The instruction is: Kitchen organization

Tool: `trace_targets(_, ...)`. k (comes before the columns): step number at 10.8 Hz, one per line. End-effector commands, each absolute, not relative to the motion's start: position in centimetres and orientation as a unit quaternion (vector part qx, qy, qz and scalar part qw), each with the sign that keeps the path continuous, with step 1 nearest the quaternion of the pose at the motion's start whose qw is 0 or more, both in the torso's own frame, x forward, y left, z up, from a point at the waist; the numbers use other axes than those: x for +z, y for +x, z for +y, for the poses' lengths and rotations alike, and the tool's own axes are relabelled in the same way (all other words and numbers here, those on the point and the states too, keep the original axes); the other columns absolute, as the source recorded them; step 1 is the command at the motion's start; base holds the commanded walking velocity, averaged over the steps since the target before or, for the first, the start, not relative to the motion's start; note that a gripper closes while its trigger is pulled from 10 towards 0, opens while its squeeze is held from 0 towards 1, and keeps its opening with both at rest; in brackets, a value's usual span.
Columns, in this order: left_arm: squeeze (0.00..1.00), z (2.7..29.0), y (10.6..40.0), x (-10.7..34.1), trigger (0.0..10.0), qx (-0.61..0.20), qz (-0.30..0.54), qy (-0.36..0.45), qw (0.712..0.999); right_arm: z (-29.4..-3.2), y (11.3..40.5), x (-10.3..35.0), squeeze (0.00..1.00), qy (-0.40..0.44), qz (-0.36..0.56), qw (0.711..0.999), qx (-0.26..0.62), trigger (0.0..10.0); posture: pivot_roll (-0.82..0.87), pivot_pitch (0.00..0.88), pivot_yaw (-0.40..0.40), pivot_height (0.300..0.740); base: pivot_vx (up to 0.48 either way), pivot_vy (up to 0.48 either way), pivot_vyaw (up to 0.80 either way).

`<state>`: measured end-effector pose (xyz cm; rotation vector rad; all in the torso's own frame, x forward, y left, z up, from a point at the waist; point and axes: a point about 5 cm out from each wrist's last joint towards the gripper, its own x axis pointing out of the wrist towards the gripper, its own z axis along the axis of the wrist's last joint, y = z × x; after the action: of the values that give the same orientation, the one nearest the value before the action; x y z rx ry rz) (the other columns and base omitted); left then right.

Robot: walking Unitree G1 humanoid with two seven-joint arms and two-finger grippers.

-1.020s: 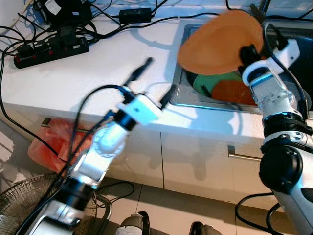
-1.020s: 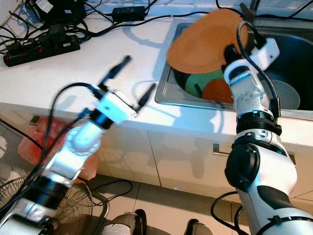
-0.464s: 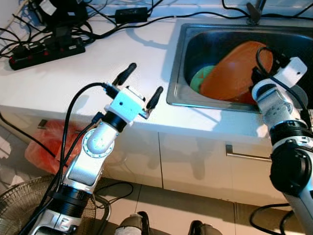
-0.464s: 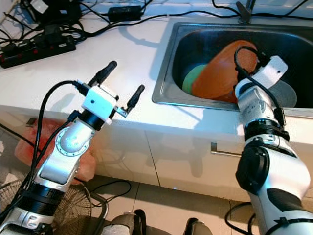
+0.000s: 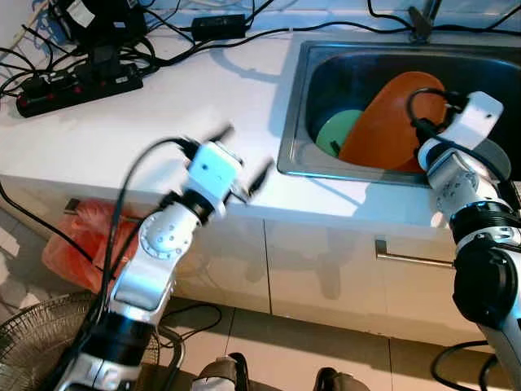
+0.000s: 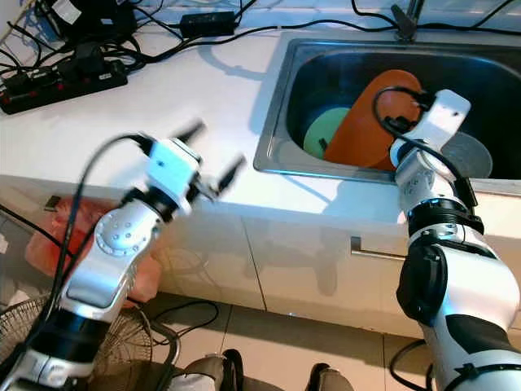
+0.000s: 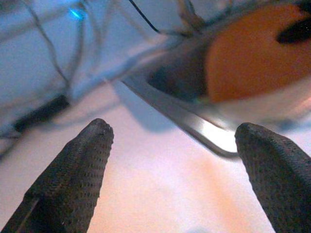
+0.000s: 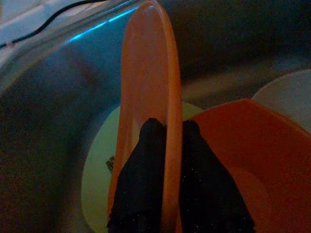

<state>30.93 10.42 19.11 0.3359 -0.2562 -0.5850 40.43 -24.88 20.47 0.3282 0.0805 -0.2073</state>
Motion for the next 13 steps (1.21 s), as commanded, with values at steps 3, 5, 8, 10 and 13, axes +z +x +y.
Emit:
trace_targets(3,1.0,9.4,30.1,20.1,10.0,-0.329,-0.118,0.122,0.929,-24.3,40.4,19.5,0.0,0.103,0.065,0.989,-0.086,10.0,0.11,0.153,0.091,0.74,0.0,0.0,0.0)
trace_targets(5,1.0,9.5,30.3,21.2,10.0,-0.332,-0.109,0.092,0.932,-23.9,40.3,18.9,1.0,0.085,0.079,0.991,-0.071,10.0,0.11,0.155,0.095,0.74,0.0,0.0,0.0)
trace_targets(8,1.0,10.0,30.5,21.0,10.0,-0.327,-0.089,0.082,0.937,-23.7,40.4,18.7,1.0,0.105,0.084,0.989,-0.07,10.0,0.12,0.153,0.095,0.74,0.0,0.0,0.0)
trace_targets(10,1.0,10.2,30.7,21.0,10.0,-0.323,-0.082,0.074,0.94,-23.6,40.5,19.0,1.0,0.102,0.081,0.989,-0.066,10.0,0.12,0.151,0.095,0.74,0.0,0.0,0.0)
trace_targets(13,1.0,10.2,30.7,20.7,10.0,-0.324,-0.066,0.061,0.942,-23.7,40.5,19.3,1.0,0.086,0.079,0.991,-0.068,10.0,0.12,0.148,0.093,0.74,0.0,0.0,0.0)
